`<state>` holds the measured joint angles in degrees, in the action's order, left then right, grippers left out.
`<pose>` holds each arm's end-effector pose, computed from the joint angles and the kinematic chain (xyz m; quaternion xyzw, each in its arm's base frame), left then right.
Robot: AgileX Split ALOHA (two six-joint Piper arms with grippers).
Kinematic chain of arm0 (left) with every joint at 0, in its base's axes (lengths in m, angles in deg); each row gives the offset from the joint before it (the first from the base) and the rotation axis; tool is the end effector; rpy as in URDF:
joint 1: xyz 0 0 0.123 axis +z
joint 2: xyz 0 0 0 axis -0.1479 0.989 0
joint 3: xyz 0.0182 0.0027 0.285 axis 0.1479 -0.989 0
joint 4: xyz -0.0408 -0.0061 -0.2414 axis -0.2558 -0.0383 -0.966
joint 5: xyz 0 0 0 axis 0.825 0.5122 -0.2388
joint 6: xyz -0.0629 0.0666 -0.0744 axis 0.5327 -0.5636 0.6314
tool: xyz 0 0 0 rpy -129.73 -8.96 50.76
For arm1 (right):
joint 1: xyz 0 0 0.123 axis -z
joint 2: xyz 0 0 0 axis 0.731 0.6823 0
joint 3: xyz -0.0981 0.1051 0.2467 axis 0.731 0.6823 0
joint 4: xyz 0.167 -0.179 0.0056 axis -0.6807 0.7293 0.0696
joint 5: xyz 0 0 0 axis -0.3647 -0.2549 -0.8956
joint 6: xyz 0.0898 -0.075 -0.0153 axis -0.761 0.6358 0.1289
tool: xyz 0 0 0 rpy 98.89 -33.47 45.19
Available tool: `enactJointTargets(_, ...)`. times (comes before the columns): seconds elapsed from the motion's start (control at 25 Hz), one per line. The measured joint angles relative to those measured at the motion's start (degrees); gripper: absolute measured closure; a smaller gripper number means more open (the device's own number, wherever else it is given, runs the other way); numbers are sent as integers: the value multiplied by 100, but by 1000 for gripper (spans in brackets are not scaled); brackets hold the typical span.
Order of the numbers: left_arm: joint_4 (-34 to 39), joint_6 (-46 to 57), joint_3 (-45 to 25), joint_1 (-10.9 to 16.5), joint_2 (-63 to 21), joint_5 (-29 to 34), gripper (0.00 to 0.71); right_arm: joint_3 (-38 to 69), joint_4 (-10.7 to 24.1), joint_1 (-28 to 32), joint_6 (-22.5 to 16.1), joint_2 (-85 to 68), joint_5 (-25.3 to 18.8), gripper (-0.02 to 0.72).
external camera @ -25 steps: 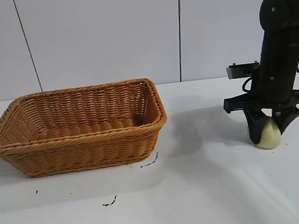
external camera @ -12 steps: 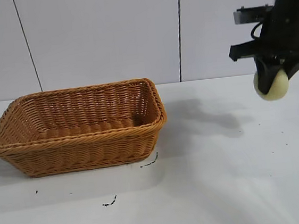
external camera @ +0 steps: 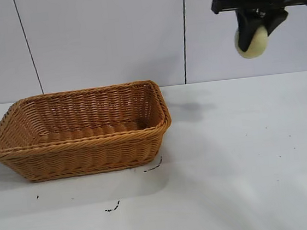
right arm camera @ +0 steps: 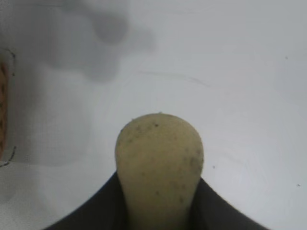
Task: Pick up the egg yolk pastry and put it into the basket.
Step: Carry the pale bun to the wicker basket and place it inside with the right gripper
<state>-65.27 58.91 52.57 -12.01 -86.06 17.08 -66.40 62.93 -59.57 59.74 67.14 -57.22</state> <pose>0.0127 0.0030 0.2612 0.0371 0.8517 0.0096 0.5226 0.4457 0.1012 0.2430 -0.1104 0.9783 0.0263 0.1736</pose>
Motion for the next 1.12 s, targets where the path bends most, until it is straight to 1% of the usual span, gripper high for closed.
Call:
enactJointTargets(0.16, 0, 0, 0, 0, 0, 0, 17, -649, 0, -568, -8, 372, -240, 521)
enactJointTargets(0.36, 0, 0, 0, 0, 0, 0, 17, -1122, -7, -1351, -51, 599, -193, 521)
enactJointTargets(0.44, 0, 0, 0, 0, 0, 0, 17, -1246, -19, -1708, -130, 736, -123, 521)
enactJointTargets(0.56, 0, 0, 0, 0, 0, 0, 17, -1303, -32, -2148, -209, 1019, 107, 521)
enactJointTargets(0.68, 0, 0, 0, 0, 0, 0, 17, -1303, -31, -2476, -241, 1331, 522, 521)
enactJointTargets(0.76, 0, 0, 0, 0, 0, 0, 17, -1310, -32, -2602, -261, 1569, 863, 521)
enactJointTargets(0.88, 0, 0, 0, 0, 0, 0, 17, -1312, -43, -2632, -376, 1910, 1302, 521)
enactJointTargets(0.96, 0, 0, 0, 0, 0, 0, 17, -1312, -16, -2622, -406, 2118, 1457, 521)
enactJointTargets(1.04, 0, 0, 0, 0, 0, 0, 17, -1312, 7, -2615, -406, 2275, 1486, 519)
enactJointTargets(1.12, 0, 0, 0, 0, 0, 0, 17, -1312, 20, -2615, -406, 2330, 1486, 496)
